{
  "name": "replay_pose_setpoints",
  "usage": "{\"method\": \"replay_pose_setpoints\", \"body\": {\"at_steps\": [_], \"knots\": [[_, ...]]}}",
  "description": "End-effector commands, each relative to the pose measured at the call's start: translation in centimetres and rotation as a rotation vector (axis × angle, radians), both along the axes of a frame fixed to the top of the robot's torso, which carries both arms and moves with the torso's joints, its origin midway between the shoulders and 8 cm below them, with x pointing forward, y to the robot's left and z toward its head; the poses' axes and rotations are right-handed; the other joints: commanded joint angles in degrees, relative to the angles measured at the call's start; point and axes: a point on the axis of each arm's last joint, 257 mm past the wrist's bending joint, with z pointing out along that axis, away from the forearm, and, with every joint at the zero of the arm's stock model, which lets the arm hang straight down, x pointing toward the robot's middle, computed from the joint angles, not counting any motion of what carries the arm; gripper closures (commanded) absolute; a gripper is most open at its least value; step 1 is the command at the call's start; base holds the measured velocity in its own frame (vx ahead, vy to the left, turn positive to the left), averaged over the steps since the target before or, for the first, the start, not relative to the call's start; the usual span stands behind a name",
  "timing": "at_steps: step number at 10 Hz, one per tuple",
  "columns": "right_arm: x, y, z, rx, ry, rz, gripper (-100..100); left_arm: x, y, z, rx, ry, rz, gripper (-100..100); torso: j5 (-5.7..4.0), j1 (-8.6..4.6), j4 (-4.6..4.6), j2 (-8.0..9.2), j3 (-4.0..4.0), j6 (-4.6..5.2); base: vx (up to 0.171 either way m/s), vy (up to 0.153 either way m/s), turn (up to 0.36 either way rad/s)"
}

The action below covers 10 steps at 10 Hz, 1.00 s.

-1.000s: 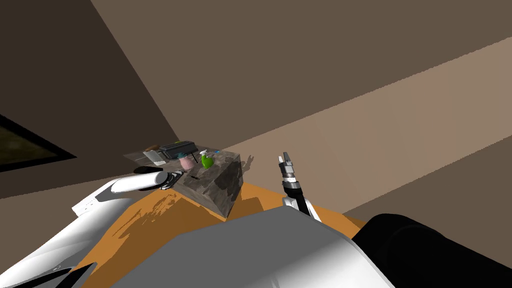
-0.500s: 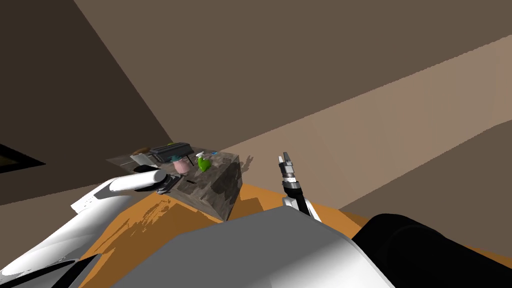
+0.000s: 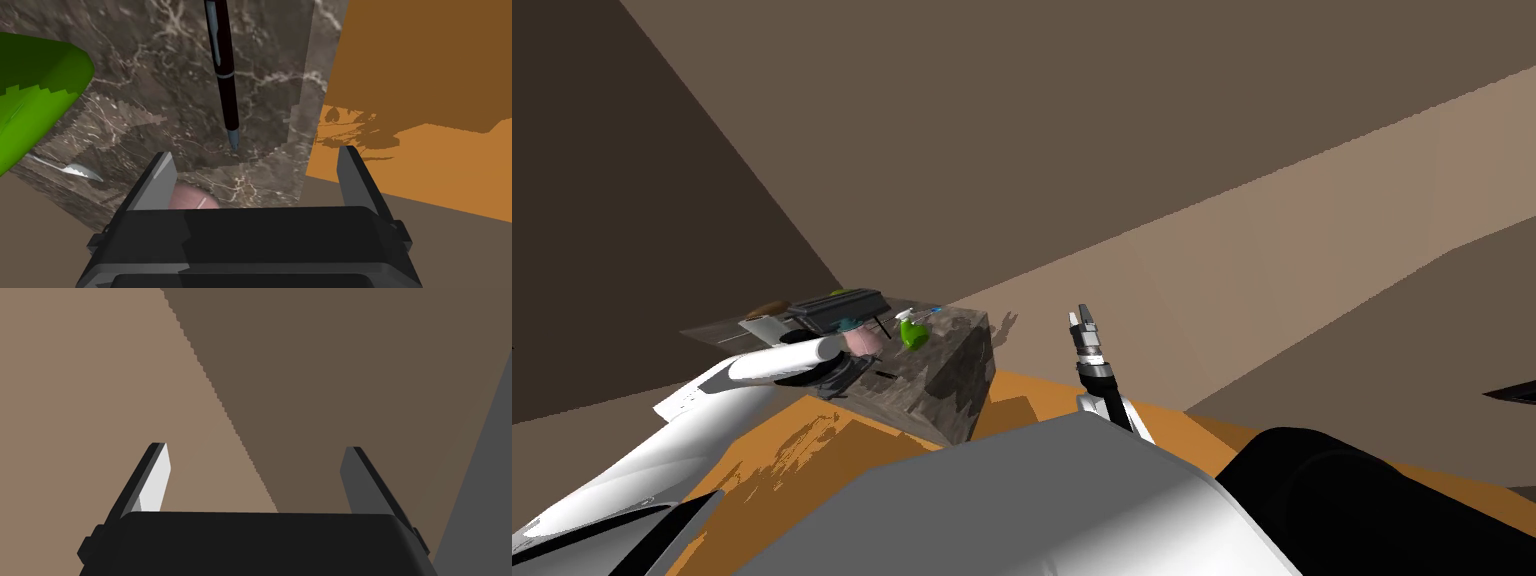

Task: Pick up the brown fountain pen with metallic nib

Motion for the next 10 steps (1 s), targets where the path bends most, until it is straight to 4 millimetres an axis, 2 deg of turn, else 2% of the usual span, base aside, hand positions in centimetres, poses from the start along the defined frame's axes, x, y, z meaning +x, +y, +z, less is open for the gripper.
{"method": "replay_pose_setpoints", "body": {"at_steps": [1,7,10], "knots": [[0.0,0.0,0.0,0.0,0.0,0.0,0,-1.1,-0.7,-0.7,-0.036,0.054,-0.005,-100,0.0,0.0,0.0,0.0,0.0,0.0,0.061,0.059,-0.105],[0.0,0.0,0.0,0.0,0.0,0.0,0,-3.9,-2.2,-1.9,-0.114,0.18,-0.016,-100,-0.01,0.01,0.01,0.02,0.02,0.01,0.04,0.038,-0.051],[0.0,0.0,0.0,0.0,0.0,0.0,0,-6.3,-3.9,-2.8,-0.192,0.285,-0.036,-100,0.02,0.08,-0.01,-0.04,-0.02,0.0,0.061,0.063,-0.091]]}}
